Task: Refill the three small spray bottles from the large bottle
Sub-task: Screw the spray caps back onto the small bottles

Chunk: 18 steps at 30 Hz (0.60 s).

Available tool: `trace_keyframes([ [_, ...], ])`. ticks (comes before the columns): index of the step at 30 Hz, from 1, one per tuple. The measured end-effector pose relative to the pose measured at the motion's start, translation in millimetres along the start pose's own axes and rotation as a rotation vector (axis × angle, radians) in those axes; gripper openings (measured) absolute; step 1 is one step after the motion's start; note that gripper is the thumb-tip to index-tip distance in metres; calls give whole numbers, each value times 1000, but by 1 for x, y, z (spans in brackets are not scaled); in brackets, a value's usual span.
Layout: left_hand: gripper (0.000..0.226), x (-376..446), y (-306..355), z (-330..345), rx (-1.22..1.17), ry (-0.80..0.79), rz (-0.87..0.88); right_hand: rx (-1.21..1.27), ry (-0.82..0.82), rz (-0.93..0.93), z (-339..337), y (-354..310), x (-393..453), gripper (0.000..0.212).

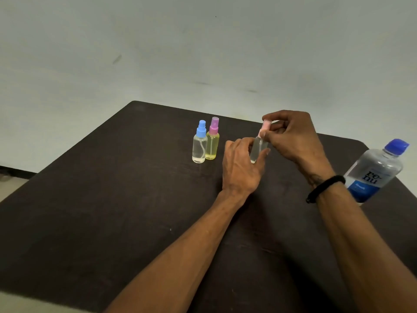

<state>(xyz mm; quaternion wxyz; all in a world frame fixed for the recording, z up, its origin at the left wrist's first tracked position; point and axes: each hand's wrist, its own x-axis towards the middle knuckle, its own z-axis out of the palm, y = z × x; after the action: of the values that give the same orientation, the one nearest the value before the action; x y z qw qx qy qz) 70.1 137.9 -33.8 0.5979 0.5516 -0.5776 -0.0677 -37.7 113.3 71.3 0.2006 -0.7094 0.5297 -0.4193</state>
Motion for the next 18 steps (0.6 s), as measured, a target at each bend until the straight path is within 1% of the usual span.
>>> trace_keyframes([
  [2,29,-7,8,-10,-31,23,-32,6,23,-24,4,-9,-10,15],
  [3,30,-11,10,-18,-42,30,-47,11,11,-33,6,-14,-16,16],
  [7,33,-26,3,-57,-57,37,-80,109,-72,-52,22,-24,-41,34],
  [9,36,-30,-6,-84,-23,36,-84,182,-98,-46,37,-30,-57,39],
  [11,35,-30,-21,-109,26,61,-120,251,-94,-17,54,-31,-71,37],
  [13,35,-28,-35,-130,57,95,-172,304,-92,30,71,-30,-81,30],
  [15,35,-25,-43,-144,70,115,-215,300,-102,56,86,-27,-88,26],
  [18,31,-21,-39,-150,14,107,-271,232,-132,54,99,-24,-97,23],
])
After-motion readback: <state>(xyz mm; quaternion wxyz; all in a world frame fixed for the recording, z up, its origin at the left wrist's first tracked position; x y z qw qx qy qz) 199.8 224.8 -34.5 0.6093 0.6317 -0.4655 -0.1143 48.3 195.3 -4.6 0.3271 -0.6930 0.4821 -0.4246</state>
